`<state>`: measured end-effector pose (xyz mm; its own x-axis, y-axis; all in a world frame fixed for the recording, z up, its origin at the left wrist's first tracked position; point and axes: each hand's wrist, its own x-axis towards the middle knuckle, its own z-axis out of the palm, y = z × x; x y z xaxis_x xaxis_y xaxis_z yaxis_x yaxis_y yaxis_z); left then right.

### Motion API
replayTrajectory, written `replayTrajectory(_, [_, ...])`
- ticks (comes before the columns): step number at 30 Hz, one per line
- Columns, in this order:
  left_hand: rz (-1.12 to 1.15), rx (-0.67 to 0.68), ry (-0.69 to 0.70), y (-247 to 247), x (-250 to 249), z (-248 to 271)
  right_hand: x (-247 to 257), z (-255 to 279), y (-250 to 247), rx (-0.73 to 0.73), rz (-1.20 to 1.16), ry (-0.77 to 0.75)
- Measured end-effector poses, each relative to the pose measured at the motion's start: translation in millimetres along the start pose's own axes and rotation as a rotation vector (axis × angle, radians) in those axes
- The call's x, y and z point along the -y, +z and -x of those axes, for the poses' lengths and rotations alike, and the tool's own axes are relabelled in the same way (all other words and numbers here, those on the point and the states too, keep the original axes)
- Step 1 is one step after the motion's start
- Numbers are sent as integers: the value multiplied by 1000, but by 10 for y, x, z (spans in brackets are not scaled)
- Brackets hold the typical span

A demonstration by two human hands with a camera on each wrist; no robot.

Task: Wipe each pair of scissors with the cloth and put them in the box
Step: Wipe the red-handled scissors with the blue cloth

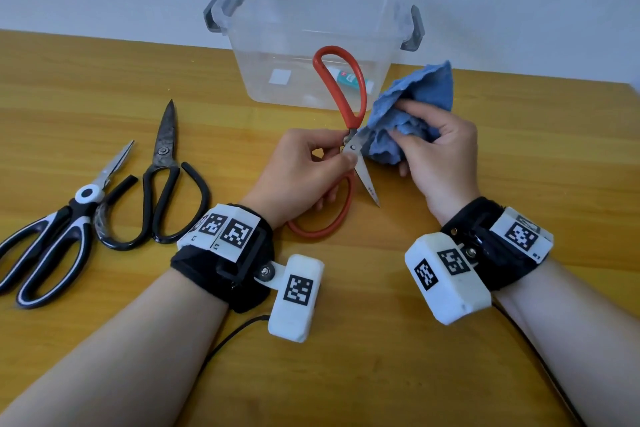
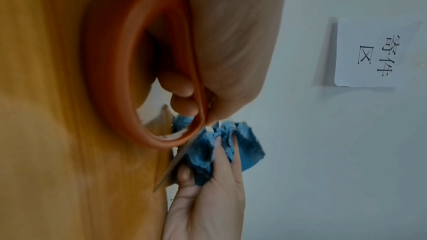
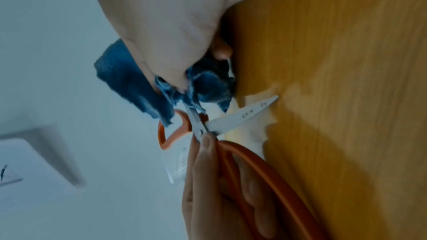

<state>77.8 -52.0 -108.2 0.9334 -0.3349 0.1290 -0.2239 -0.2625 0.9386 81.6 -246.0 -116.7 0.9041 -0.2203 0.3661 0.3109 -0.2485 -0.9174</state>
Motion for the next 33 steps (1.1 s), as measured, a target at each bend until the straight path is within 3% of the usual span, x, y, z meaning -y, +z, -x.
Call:
replayTrajectory(3, [-15, -15, 2, 5, 17, -15, 0, 2, -2, -17, -56, 44])
replayTrajectory(6, [-17, -1, 24, 10, -9, -10, 44, 54, 24, 188, -36, -20])
replayTrajectory(8, [-12, 30, 37, 15, -23, -4, 32, 47, 22, 250, 1, -34])
replayTrajectory(18, [5, 35, 21, 21, 28, -11, -22, -6, 9, 13, -38, 37])
replayTrajectory(23, [-23, 55, 21, 27, 36, -30, 27, 38, 35, 206, 48, -21])
replayTrajectory(28, [-48, 63, -14, 33, 78, -34, -64, -26, -7, -2, 65, -15])
replayTrajectory(33, [-28, 61, 14, 25, 32, -27, -9, 27, 23, 183, 99, -12])
